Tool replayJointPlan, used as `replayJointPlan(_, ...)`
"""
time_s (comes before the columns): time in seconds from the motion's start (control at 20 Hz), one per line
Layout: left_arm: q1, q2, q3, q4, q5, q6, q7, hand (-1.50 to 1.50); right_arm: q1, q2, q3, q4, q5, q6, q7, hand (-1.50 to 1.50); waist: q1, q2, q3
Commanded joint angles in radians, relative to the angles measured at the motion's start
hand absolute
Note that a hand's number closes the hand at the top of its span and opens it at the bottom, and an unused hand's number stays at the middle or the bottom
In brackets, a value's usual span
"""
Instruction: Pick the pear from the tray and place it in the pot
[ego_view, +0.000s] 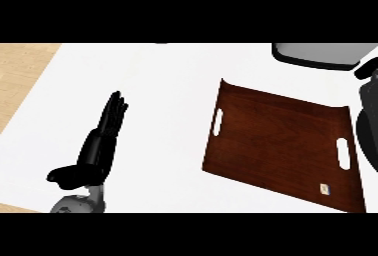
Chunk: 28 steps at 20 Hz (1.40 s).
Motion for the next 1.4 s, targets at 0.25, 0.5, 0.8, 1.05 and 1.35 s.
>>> replayJointPlan(0.25,-0.026,-0.002,-0.003,0.015,0.0,-0.008,0.013,0.0,-0.168,-0.042,-0.063,0.209,0.234,-0.006,0.325,1.5,0.003,-0.006,0.002)
replayJointPlan(0.5,-0.021,-0.018,-0.004,0.022,-0.012,0.018,0.019,0.0,-0.207,-0.037,-0.121,0.263,0.335,-0.024,0.351,1.5,-0.026,-0.018,0.003)
replayJointPlan(0.8,-0.009,-0.031,0.018,0.038,-0.012,0.045,0.002,0.0,-0.213,-0.026,-0.221,0.301,0.418,-0.044,0.352,1.5,-0.067,-0.03,0.004)
replayJointPlan(1.05,0.065,-0.008,0.029,0.019,0.007,0.025,-0.004,0.0,-0.182,-0.026,-0.303,0.293,0.485,-0.058,0.352,1.5,-0.092,-0.044,0.003)
replayJointPlan(1.35,0.044,0.008,0.064,0.021,0.002,0.039,-0.004,0.0,-0.098,0.06,-0.404,0.258,0.504,-0.141,0.352,1.5,-0.13,-0.053,0.004)
